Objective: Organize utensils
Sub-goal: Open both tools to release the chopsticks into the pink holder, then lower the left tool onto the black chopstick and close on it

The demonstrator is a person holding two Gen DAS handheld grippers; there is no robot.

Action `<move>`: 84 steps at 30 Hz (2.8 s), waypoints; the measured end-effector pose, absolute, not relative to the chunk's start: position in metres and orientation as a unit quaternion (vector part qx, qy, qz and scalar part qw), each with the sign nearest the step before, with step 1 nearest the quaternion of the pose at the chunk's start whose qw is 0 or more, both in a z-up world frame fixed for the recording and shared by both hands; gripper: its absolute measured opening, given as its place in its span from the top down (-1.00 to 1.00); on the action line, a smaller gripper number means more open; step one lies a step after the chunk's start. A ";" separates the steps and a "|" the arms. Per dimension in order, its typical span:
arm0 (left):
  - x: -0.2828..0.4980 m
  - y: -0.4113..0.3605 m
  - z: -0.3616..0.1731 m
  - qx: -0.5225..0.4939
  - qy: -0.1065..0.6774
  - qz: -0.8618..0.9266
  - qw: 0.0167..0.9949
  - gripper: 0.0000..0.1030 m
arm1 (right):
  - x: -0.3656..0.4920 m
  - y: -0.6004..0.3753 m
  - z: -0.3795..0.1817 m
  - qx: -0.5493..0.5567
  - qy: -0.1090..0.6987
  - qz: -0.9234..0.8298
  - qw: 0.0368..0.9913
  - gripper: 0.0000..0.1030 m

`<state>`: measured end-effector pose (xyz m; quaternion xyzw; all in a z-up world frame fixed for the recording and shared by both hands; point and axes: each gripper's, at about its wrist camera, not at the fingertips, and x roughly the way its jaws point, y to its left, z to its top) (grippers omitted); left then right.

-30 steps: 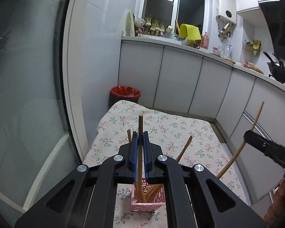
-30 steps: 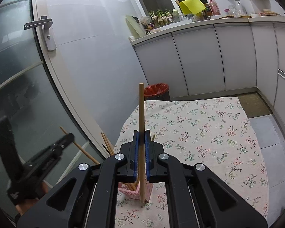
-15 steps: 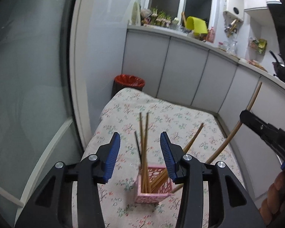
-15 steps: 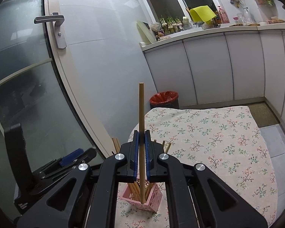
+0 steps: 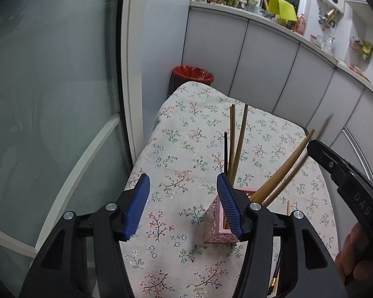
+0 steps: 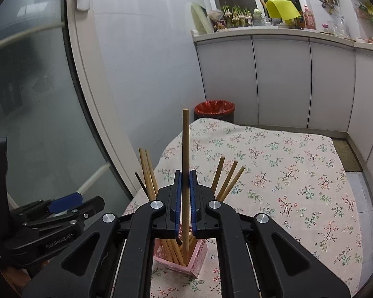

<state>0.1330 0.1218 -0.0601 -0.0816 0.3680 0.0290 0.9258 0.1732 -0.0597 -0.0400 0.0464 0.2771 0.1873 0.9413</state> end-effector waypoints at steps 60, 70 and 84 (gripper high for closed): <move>0.182 -0.103 -0.203 0.006 0.605 -0.137 0.784 0.63 | 0.154 -0.303 -0.130 0.142 0.500 -0.004 0.854 -0.86; 0.193 -0.118 -0.211 0.015 0.612 -0.132 0.780 0.79 | 0.154 -0.308 -0.130 0.146 0.500 -0.007 0.854 -0.86; 0.198 -0.128 -0.210 0.036 0.605 -0.107 0.788 0.90 | 0.155 -0.308 -0.132 0.150 0.503 -0.009 0.851 -0.86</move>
